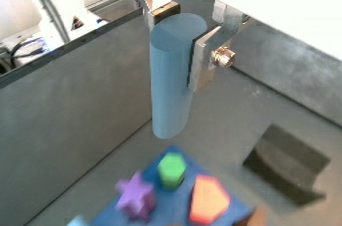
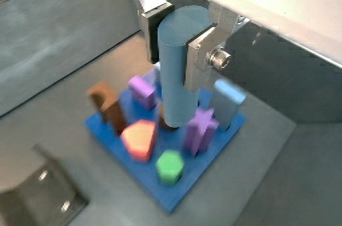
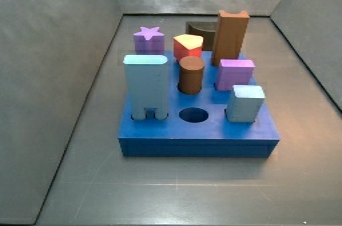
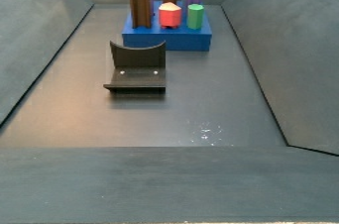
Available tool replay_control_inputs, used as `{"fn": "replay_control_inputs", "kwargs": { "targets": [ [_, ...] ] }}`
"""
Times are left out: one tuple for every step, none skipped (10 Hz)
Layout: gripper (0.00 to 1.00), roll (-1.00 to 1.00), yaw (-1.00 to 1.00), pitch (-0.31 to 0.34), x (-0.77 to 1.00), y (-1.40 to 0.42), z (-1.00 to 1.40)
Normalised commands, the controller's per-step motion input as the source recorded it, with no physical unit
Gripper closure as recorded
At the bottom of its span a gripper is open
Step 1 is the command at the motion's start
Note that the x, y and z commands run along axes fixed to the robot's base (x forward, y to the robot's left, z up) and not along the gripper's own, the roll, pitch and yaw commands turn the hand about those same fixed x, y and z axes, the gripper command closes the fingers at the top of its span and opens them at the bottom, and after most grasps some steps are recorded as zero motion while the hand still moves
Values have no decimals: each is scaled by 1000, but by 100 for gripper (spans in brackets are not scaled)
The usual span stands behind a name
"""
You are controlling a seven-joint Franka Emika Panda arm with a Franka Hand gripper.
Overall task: Pick up the oval object. Move up. Move to above the board. Insert the oval object.
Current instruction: Move to above the board, then insert the oval object.
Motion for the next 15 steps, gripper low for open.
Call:
{"fn": "replay_control_inputs", "kwargs": {
  "targets": [
    [100,-11,-5,100,343,-1000,21],
    [100,-2,-2,107,320,-901,22],
    [100,12,3,114,248,-623,19],
    [100,25,2,109,159,-316,26],
    [100,35,9,94,106,-199,25],
    [100,-33,-991,-51,0,-126,-151],
    [100,-20,-983,-43,0,-131,-194],
    [100,0,-717,-76,277,-214,-326],
    [100,0,-671,-71,334,-231,-346],
    [100,0,-317,-19,726,-300,-334],
    [100,0,-49,-20,1000,-340,-331],
    [100,0,-49,-19,1000,-340,-334],
    [100,0,-306,-56,720,-306,-371],
    [100,0,-583,-50,434,-263,-363],
    [100,0,-694,-53,311,-237,-349]
  ]
}}
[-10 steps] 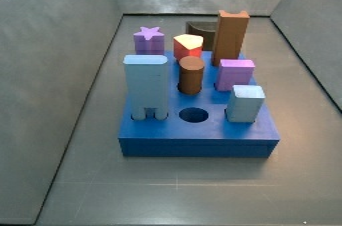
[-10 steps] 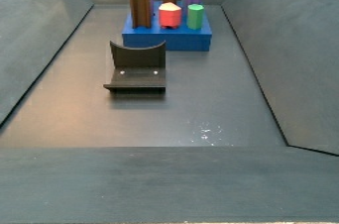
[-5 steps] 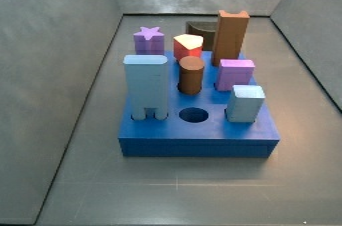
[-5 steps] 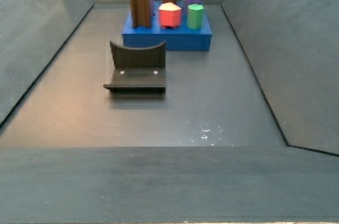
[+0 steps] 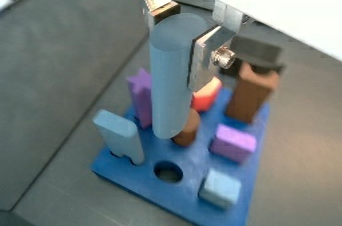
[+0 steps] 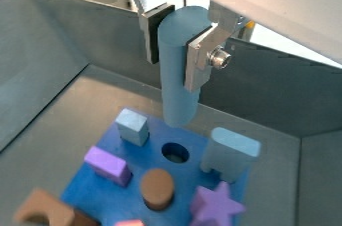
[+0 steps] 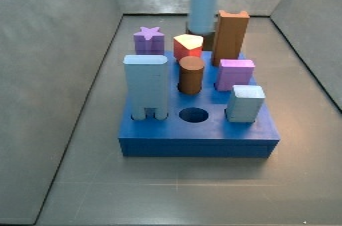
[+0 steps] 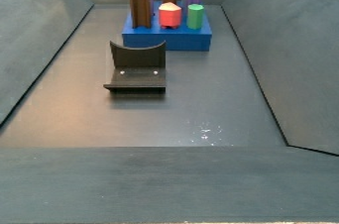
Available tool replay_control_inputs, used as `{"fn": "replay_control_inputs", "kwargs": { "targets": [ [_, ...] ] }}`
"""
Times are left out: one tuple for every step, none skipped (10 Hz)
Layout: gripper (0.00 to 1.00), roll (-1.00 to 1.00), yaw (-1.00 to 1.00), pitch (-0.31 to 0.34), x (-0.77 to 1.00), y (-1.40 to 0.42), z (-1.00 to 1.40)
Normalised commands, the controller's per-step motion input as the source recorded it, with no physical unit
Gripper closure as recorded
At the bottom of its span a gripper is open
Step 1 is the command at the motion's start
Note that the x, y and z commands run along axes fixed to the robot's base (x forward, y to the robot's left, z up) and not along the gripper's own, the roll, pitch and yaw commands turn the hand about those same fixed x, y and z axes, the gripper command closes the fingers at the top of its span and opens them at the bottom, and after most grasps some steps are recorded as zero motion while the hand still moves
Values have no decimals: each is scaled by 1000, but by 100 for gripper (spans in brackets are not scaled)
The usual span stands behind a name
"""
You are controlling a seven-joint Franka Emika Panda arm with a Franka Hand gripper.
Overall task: Pick up the oval object. Move up. Move to above the board. Insert the oval object.
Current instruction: Insert the oval object.
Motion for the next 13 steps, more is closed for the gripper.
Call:
{"fn": "replay_control_inputs", "kwargs": {
  "targets": [
    [100,0,-931,-76,46,-191,-326],
    [100,0,-1000,-40,0,-29,-314],
    [100,0,-1000,-36,0,0,-334],
    [100,0,-1000,-21,0,0,-389],
    [100,0,-1000,-23,0,0,-454],
    [100,151,-903,-27,194,0,-766],
    [100,194,-706,-56,414,-29,-880],
    [100,177,-814,-49,303,-20,-826],
    [100,154,-1000,-14,97,-11,-714],
    [100,154,-1000,-4,80,-11,-706],
    [100,143,-1000,-4,57,0,-703],
    [100,0,-1000,-9,0,-69,-649],
    [100,0,-977,-29,0,-140,-491]
  ]
}}
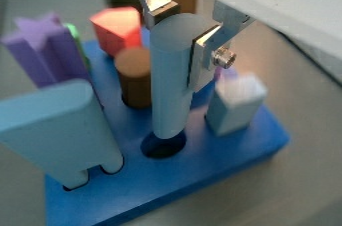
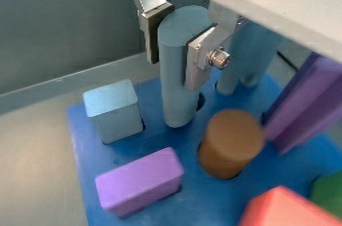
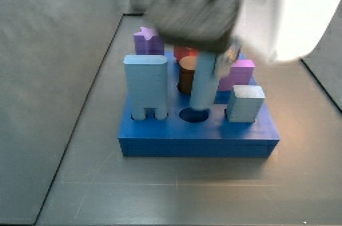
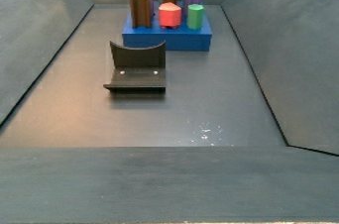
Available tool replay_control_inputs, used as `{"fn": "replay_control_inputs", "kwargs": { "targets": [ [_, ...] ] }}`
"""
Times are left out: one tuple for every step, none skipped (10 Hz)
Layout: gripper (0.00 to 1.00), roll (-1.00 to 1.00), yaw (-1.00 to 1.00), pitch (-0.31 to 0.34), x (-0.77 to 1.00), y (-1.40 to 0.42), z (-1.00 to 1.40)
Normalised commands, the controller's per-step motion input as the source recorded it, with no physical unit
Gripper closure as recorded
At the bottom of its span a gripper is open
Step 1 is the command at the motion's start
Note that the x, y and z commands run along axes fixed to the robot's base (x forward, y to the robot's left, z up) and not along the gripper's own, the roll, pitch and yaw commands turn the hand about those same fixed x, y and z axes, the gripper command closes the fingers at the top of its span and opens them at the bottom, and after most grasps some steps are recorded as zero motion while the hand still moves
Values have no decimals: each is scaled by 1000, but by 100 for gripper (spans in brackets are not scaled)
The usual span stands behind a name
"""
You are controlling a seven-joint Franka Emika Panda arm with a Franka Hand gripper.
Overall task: Pick up the oval object. Move up. Move to above the board. Insert the oval object.
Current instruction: Insert the oval object.
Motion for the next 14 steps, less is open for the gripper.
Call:
{"fn": "replay_control_inputs", "kwargs": {
  "targets": [
    [100,0,-1000,-4,0,-77,-449],
    [100,0,-1000,0,0,0,-260],
    [100,0,-1000,0,0,-9,-126],
    [100,0,-974,0,0,-80,-34],
    [100,0,-794,0,-89,-200,-120],
    [100,-11,-529,0,-297,-363,-271],
    [100,-93,-434,0,-360,-343,-414],
    [100,-19,-186,46,-146,0,-369],
    [100,83,0,50,-100,149,-251],
    [100,39,0,103,114,234,-274],
    [100,16,-251,40,100,83,-300],
    [100,0,-440,0,0,34,-420],
    [100,0,-617,0,-140,0,-497],
    [100,0,-694,-26,-206,-74,-811]
  ]
}}
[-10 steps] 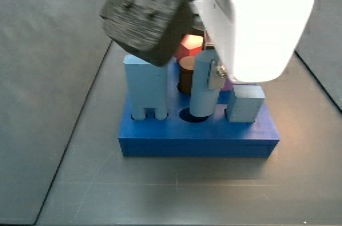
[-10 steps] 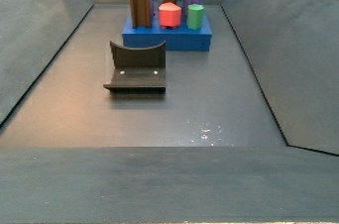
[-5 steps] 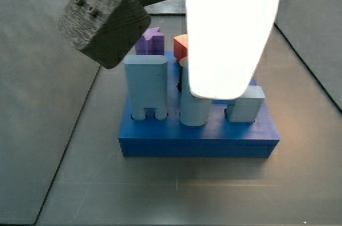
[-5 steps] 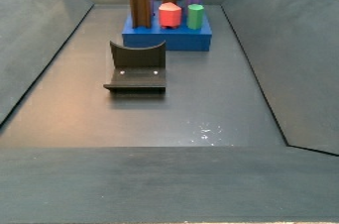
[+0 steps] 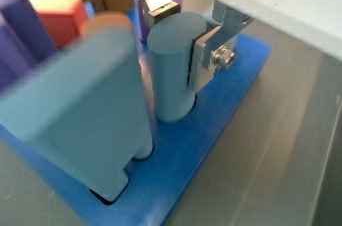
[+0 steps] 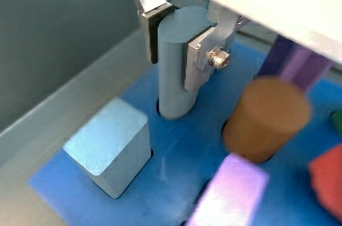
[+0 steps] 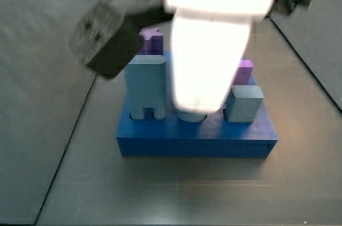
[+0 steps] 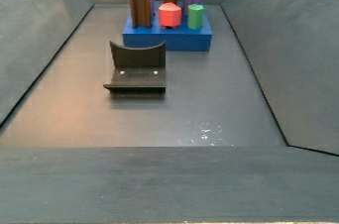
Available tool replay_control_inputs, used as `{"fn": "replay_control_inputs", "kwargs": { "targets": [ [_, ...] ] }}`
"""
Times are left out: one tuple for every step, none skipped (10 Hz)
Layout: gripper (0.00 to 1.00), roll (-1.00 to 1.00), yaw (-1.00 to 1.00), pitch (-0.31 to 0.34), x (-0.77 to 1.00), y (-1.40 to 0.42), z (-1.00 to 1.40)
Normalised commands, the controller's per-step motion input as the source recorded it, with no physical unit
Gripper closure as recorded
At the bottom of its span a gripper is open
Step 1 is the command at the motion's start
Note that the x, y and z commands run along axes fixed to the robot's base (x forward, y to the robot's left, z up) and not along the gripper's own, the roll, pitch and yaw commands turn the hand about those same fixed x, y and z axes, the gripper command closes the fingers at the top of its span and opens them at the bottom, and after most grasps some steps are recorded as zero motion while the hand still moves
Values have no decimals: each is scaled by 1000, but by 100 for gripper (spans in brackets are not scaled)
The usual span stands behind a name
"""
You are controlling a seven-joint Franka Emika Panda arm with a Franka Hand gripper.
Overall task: Pick up the oval object. Move up. Move to above the board. Insert the oval object.
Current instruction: Insert the oval object.
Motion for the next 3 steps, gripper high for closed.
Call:
{"fn": "replay_control_inputs", "kwargs": {
  "targets": [
    [100,0,-597,-44,-140,0,-749],
    [100,-4,-14,-96,0,0,-20],
    [100,0,0,0,0,0,0]
  ]
}}
